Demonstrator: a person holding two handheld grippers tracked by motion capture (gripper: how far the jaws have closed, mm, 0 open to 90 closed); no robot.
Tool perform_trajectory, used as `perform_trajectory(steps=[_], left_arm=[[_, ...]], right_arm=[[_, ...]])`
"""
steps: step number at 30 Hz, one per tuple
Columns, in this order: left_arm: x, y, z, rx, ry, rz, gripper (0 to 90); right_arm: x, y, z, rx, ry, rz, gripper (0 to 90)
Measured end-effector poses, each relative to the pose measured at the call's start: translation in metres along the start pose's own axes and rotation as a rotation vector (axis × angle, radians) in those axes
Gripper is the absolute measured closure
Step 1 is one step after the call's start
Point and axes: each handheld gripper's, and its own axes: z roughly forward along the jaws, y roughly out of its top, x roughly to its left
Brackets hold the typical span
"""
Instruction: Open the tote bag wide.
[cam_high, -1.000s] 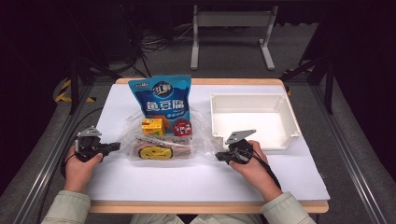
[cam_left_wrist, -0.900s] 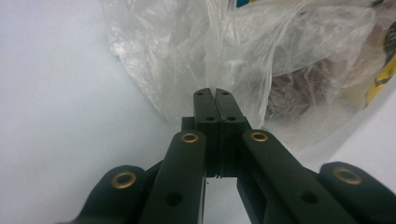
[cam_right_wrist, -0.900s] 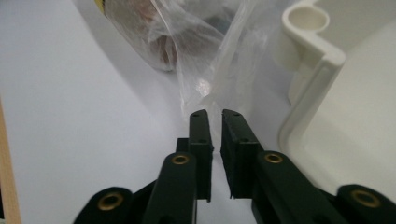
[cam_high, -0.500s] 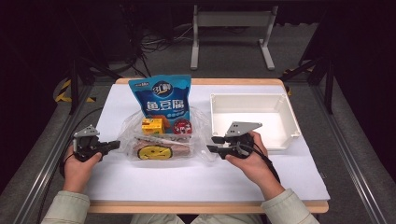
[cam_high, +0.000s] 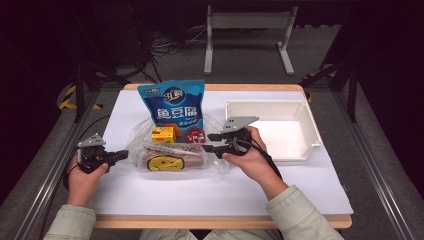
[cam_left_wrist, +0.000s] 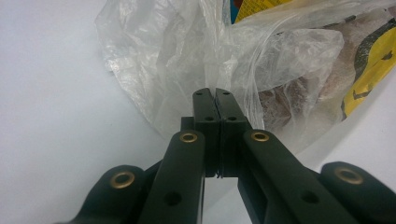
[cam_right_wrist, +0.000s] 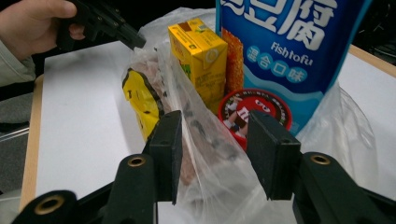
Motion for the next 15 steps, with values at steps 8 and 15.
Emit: perform_trajectory(steps=[8,15], left_arm=[[0.0,0.0,-0.001,-0.011,0.0,0.0,89.2],[0.001,0.0,-0.002,-0.017,0.001,-0.002,88.9]], right_arm=[[-0.002,0.009,0.017,0.012,0.026,-0.005,54.9],[-0.002,0.011,0.033,0.019,0.044,-0.023,54.3]])
